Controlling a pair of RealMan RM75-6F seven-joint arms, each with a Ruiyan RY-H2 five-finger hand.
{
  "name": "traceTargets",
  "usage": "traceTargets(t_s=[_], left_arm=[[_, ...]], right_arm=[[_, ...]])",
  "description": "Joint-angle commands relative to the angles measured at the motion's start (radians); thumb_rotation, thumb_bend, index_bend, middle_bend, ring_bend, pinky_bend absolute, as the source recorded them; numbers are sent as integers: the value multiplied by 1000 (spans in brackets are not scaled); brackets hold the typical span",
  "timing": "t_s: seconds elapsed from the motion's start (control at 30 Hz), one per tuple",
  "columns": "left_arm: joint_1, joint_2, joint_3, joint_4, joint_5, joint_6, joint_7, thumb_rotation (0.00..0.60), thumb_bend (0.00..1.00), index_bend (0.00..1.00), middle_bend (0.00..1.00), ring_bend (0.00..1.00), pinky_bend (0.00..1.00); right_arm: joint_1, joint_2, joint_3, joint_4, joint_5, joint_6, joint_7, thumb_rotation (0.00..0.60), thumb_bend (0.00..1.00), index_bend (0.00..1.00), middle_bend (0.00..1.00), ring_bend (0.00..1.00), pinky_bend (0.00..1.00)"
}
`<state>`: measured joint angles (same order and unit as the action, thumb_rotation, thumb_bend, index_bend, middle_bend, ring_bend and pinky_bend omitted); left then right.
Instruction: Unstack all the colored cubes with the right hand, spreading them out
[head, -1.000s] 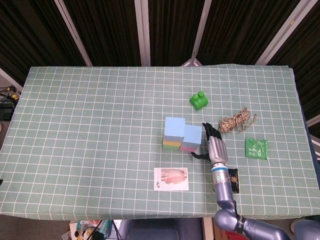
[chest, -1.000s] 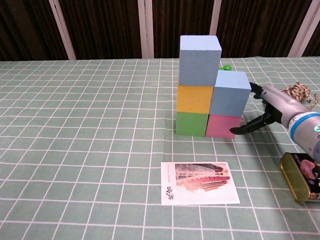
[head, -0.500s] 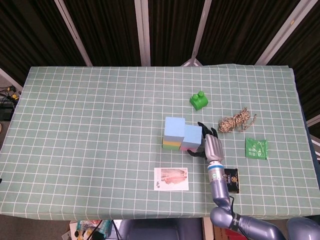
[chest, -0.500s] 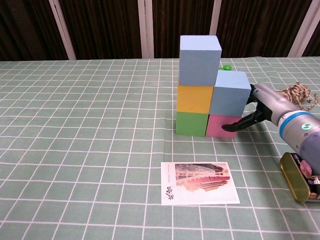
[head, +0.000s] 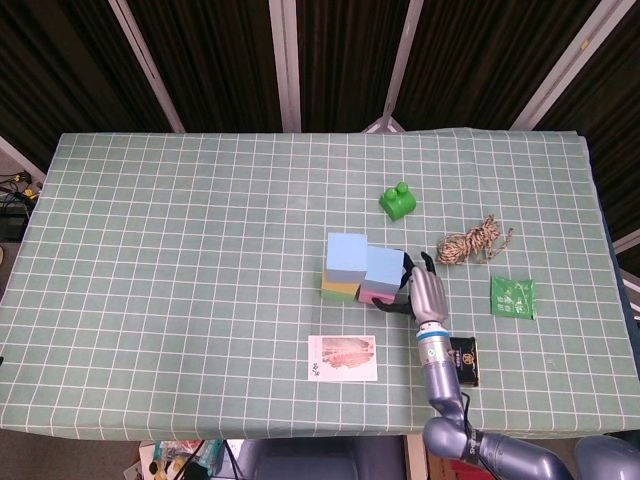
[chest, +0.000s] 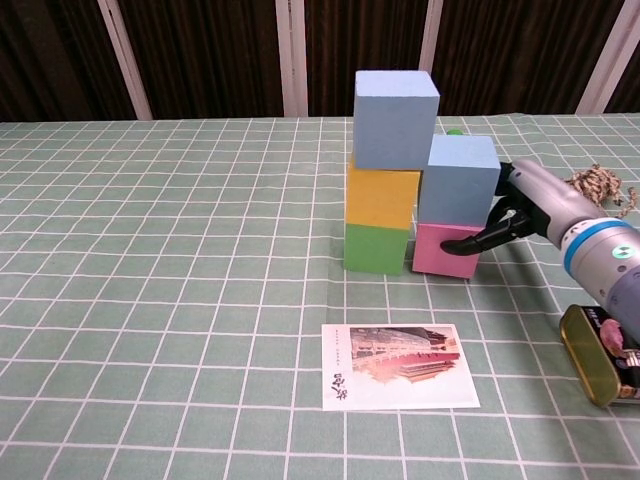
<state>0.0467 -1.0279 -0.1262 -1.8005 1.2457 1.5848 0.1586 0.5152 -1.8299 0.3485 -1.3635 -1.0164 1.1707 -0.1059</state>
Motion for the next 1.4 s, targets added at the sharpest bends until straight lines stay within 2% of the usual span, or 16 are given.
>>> traceTargets(t_s=[0.03, 0.3, 0.53, 0.83, 0.87, 0.93, 1.1, 1.2, 1.4], left_arm=[[1, 0, 1, -1, 1, 1, 1, 600, 169, 159, 0, 0, 48], [1, -2, 2, -2, 2, 4, 5, 600, 169, 166, 0, 0, 48], [-4, -4, 2, -2, -2, -3, 9, 600, 169, 167, 0, 0, 48], [0, -6, 9, -6, 11, 5, 13, 600, 170, 169, 0, 0, 48], [1, -6, 8, -5, 9, 7, 12, 600, 169, 171, 0, 0, 48], [0, -7, 7, -6, 5, 4, 14, 600, 169, 175, 0, 0, 48], [-2, -8, 9, -6, 6, 1, 21, 600, 169, 185, 0, 0, 48], [-2, -9, 11, -7, 8, 3, 23, 600, 169, 189, 0, 0, 48], [3, -8, 11, -9, 12, 13, 19, 600, 169, 193, 0, 0, 48]], right_arm=[[-2, 4, -4, 26, -9, 13, -12, 600, 216, 252, 558, 564, 68], [-3, 47, 17, 80, -71, 94, -42, 600, 215, 252, 558, 564, 68], [-44, 178, -22, 118, -163, 176, -126, 600, 216, 251, 558, 564, 68], [-61, 279, -72, 171, -213, 146, -147, 600, 216, 251, 559, 564, 68], [-63, 276, -79, 193, -235, 165, -142, 600, 216, 251, 560, 564, 68], [-66, 241, -131, 317, -375, 291, -128, 600, 216, 251, 562, 564, 68], [-67, 184, -159, 440, -427, 335, -97, 600, 216, 269, 562, 564, 68], [-60, 154, -173, 512, -451, 347, -116, 600, 216, 304, 564, 564, 68], [-41, 108, -176, 612, -468, 350, -161, 600, 214, 305, 566, 564, 69]])
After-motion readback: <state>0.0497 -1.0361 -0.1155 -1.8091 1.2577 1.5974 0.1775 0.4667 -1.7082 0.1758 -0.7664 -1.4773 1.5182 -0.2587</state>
